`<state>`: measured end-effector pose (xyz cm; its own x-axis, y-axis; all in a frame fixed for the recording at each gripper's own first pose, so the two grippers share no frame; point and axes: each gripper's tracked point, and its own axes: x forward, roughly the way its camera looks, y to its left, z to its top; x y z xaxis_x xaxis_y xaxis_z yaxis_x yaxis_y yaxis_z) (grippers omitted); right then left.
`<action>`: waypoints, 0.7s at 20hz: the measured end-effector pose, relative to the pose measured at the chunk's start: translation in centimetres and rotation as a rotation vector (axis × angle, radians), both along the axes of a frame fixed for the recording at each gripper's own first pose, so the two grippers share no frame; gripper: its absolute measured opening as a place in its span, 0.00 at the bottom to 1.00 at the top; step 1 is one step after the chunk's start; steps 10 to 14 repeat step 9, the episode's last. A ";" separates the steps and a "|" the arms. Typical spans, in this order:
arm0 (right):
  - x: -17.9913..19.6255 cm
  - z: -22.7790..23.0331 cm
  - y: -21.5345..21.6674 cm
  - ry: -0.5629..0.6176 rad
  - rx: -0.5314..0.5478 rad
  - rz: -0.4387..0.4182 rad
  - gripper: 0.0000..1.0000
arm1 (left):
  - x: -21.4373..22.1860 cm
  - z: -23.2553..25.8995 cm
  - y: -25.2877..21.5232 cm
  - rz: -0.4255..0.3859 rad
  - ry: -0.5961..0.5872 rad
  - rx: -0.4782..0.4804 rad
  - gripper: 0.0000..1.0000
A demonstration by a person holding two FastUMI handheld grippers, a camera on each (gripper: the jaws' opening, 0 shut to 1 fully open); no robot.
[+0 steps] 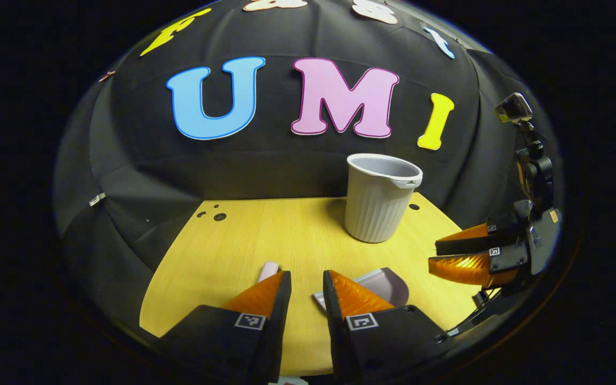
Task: Pick up the small broom and dustpan from the desktop, sweep the trash into the dustpan with the broom, and then empty the trash into the garbage bin.
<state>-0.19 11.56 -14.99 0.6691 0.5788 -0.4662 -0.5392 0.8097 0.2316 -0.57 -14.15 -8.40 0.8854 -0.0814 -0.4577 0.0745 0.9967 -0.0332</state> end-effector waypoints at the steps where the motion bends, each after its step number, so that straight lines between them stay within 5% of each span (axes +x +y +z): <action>1: 0.2 0.1 0.1 -0.001 0.011 0.013 0.41 | -0.3 0.3 -0.6 0.010 -0.005 -0.008 0.39; 14: 0.0 -0.3 0.4 -0.010 0.016 0.096 0.41 | -1.3 0.4 -2.1 0.093 0.001 -0.017 0.40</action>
